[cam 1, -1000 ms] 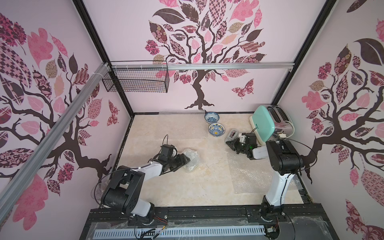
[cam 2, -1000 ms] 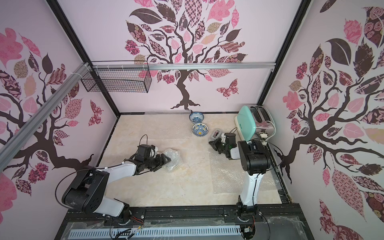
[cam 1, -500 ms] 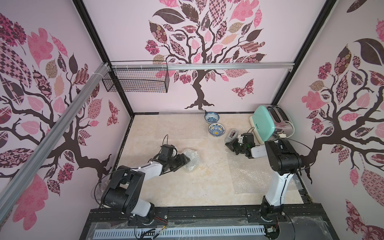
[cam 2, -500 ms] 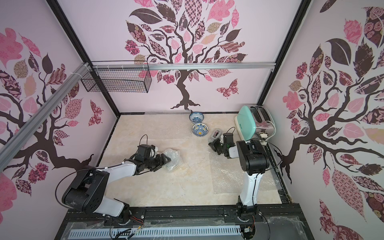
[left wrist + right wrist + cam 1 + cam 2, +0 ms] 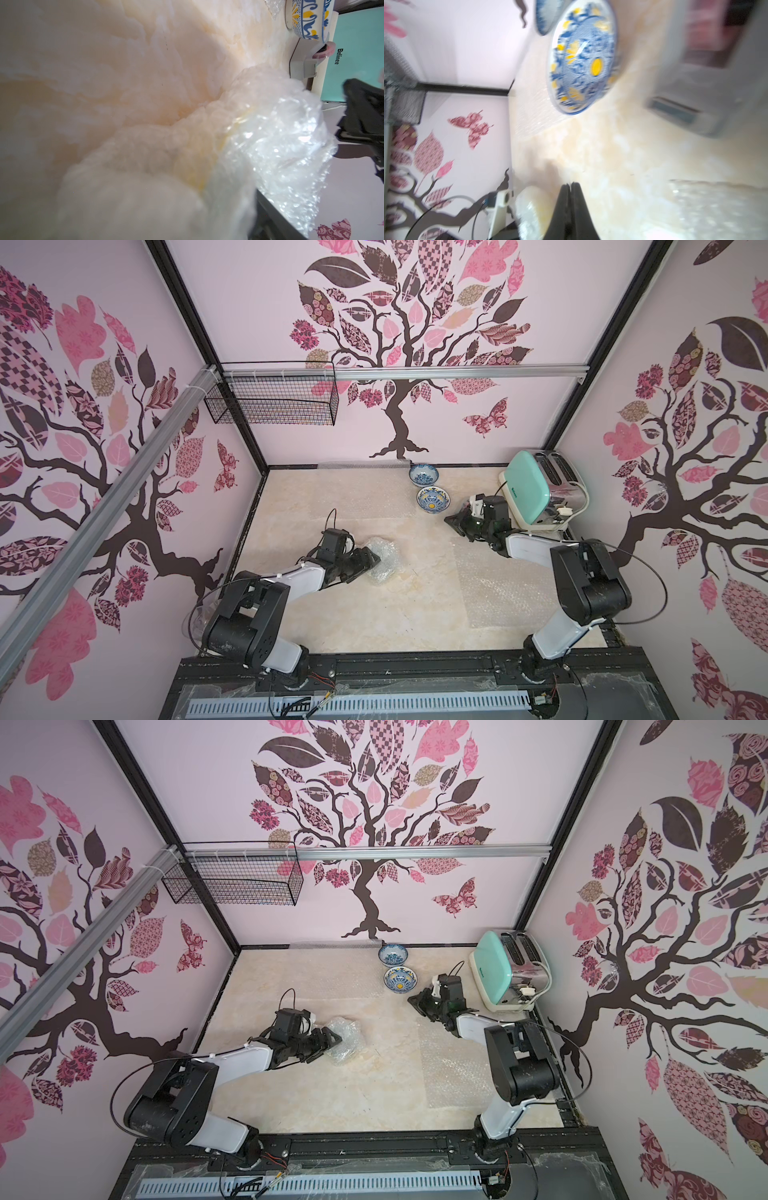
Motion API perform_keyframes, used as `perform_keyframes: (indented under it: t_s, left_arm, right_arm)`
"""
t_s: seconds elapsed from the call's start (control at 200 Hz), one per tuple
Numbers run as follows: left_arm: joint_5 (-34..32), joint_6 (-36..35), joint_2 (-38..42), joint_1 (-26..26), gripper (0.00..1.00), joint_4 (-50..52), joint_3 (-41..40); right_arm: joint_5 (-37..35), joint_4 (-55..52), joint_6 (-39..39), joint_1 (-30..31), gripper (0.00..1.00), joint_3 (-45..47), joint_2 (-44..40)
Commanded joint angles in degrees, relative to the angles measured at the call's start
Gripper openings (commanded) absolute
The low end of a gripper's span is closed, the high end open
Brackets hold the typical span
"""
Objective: Wrap bowls in bubble wrap
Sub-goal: Tear off the tape using the Tape Cutter, then stick the tape on the bubble wrap.
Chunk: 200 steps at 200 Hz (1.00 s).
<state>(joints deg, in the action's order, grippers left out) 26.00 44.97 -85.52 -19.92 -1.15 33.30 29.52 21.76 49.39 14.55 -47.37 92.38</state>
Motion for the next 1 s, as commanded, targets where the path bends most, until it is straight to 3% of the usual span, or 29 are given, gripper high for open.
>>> perform_keyframes:
  t_s: [0.0, 0.165, 0.435, 0.995]
  left_arm:
    - [-0.2, -1.1, 0.6, -0.4, 0.75, 0.8, 0.8]
    - [-0.3, -1.3, 1.3, -0.4, 0.75, 1.1, 0.7]
    - [-0.2, -1.3, 1.5, -0.4, 0.75, 1.1, 0.5]
    - [-0.4, -1.4, 1.7, -0.3, 0.75, 1.1, 0.3]
  right_arm:
    - [4.6, 0.7, -5.8, 3.6, 0.00, -0.9, -3.9]
    - [10.4, 3.1, -11.1, 11.7, 0.00, -2.5, -2.7]
    - [12.3, 2.2, -20.4, 21.6, 0.00, -6.0, 2.8]
    - [11.2, 0.0, -26.5, 24.6, 0.00, -11.6, 12.7]
